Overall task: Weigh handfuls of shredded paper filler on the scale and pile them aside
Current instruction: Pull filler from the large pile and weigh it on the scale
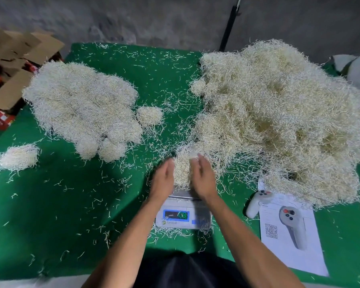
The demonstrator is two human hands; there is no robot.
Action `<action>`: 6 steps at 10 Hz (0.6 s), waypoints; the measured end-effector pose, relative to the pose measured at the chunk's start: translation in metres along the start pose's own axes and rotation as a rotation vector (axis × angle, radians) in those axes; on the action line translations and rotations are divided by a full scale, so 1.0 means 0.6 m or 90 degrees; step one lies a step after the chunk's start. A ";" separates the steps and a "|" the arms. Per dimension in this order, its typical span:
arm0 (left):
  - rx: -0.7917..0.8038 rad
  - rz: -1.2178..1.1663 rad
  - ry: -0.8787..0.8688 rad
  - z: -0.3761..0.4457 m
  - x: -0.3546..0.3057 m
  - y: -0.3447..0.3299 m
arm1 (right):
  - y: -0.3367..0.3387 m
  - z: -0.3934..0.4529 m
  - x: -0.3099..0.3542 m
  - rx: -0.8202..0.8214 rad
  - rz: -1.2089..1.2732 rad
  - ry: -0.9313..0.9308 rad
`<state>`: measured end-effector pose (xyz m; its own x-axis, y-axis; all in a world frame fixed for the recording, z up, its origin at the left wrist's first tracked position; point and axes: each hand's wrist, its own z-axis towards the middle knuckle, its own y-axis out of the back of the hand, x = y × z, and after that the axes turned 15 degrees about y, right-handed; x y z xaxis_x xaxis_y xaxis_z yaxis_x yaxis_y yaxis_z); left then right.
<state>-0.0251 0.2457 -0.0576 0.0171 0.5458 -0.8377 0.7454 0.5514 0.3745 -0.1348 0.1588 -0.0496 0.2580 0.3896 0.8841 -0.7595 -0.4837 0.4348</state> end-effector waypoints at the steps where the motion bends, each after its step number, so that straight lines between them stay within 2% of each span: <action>1: -0.080 -0.083 0.034 -0.012 -0.007 -0.028 | -0.062 0.000 0.044 0.034 0.071 -0.034; 2: -0.056 -0.321 0.192 -0.015 -0.029 0.016 | -0.095 -0.004 0.078 -0.062 0.057 0.076; 3: -0.035 -0.310 0.123 -0.033 -0.063 0.062 | -0.114 0.001 0.135 -0.037 0.069 0.190; 4: 0.040 -0.268 0.101 -0.047 -0.068 0.067 | -0.105 0.025 0.157 -0.047 0.058 0.208; 5: 0.083 -0.334 0.135 -0.062 -0.103 0.092 | -0.076 0.049 0.143 0.032 -0.029 0.251; 6: 0.059 -0.349 0.144 -0.051 -0.093 0.099 | -0.083 0.023 0.173 0.107 -0.019 0.295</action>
<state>-0.0019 0.2673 0.0234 -0.5214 0.3239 -0.7894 0.6602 0.7392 -0.1328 -0.0620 0.2124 0.0231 -0.0430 0.6943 0.7184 -0.6386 -0.5721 0.5147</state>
